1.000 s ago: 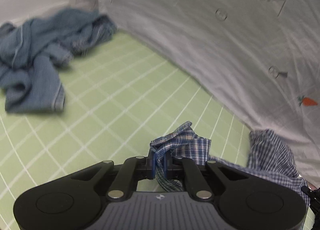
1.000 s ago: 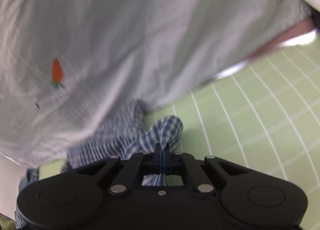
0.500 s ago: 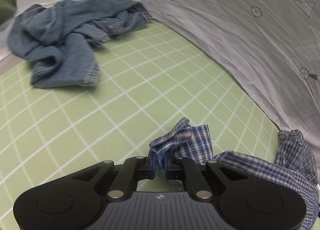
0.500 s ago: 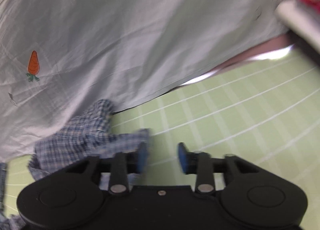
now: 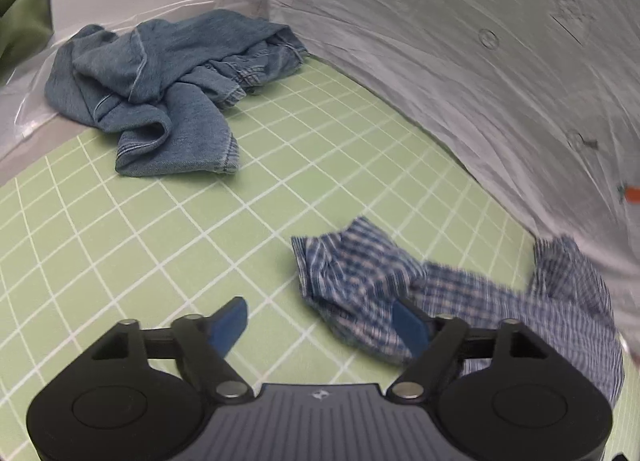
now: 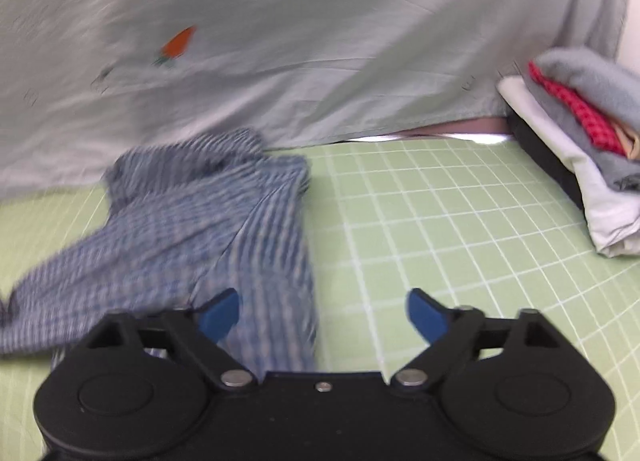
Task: Fold clothes
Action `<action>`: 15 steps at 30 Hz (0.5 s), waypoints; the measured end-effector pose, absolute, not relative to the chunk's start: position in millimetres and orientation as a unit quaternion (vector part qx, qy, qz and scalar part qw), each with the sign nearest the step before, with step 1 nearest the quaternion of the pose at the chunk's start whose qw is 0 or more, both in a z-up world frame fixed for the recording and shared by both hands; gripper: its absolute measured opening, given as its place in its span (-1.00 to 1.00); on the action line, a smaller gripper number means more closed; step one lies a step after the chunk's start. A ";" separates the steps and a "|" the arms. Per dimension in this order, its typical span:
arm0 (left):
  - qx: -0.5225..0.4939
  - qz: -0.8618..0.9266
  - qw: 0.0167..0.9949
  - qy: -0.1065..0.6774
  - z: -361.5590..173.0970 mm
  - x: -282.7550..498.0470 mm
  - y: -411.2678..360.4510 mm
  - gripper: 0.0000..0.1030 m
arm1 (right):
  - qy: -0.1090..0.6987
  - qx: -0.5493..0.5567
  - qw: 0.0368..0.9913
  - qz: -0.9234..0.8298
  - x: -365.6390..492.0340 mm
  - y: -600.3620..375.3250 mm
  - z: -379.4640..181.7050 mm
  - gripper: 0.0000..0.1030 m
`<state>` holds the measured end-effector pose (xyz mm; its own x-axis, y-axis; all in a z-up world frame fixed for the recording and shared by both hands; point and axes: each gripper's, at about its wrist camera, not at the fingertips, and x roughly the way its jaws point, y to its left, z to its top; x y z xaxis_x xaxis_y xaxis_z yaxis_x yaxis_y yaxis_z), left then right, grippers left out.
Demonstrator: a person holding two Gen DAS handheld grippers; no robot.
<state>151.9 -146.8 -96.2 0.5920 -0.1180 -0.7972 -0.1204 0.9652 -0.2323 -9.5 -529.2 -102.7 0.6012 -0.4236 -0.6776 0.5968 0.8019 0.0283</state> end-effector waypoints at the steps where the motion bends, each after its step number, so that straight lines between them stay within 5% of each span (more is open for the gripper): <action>1: -0.122 -0.008 0.882 0.455 -96.1 144.6 -148.4 0.69 | 0.343 0.115 0.887 -0.288 -13.7 -518.5 -103.6 1.00; 10: -0.054 -0.105 0.871 0.478 -97.7 72.4 -158.5 0.70 | 0.347 0.003 0.896 -0.277 -47.5 -425.2 -108.5 0.99; 15: -0.034 -0.138 0.869 0.474 -95.8 44.2 -149.9 0.70 | 0.353 -0.034 0.903 -0.244 -52.7 -380.1 -113.2 0.33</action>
